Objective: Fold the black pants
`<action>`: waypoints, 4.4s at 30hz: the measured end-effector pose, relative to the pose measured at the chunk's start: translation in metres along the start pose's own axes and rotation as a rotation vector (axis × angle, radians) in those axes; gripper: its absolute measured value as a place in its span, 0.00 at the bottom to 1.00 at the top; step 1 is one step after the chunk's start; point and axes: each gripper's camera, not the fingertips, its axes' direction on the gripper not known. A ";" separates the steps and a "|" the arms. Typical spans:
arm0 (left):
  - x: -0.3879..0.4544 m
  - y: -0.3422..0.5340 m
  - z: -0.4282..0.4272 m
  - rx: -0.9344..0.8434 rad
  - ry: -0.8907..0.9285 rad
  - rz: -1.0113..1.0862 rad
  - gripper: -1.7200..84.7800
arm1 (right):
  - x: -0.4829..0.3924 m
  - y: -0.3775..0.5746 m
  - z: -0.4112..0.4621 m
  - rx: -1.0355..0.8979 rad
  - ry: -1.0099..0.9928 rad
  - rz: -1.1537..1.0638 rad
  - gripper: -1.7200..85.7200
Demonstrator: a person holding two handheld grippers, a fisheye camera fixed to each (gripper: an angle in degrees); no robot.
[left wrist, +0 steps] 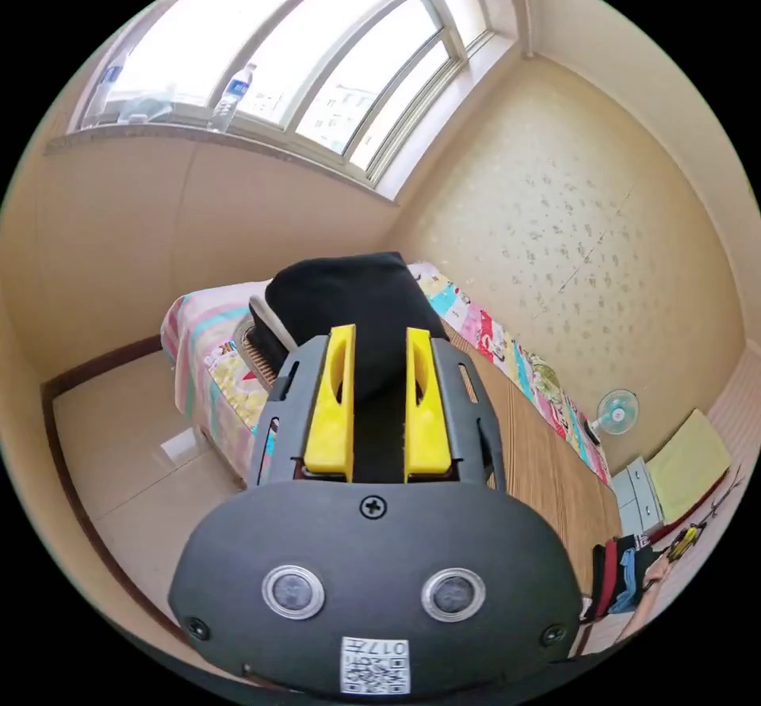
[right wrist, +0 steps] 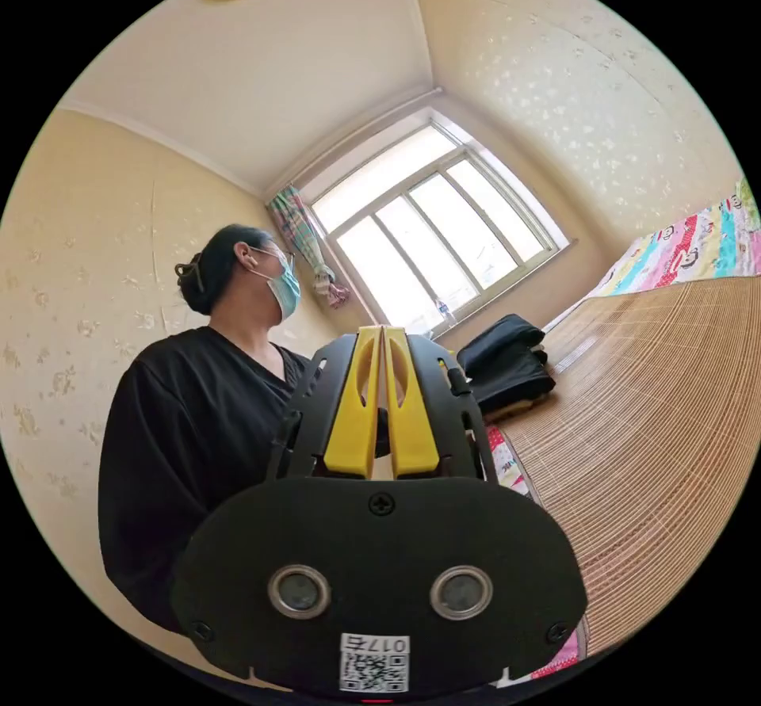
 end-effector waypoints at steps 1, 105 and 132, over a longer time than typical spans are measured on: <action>-0.007 -0.017 0.002 -0.001 -0.041 -0.016 0.18 | -0.003 0.001 -0.010 0.033 0.024 -0.016 0.02; 0.579 -0.042 0.198 -0.280 0.586 0.529 0.12 | 0.225 -0.130 0.050 -0.038 1.608 -0.028 0.10; 0.225 0.115 0.085 -0.493 0.916 0.145 0.17 | 0.213 0.162 0.156 -0.845 0.402 0.494 0.07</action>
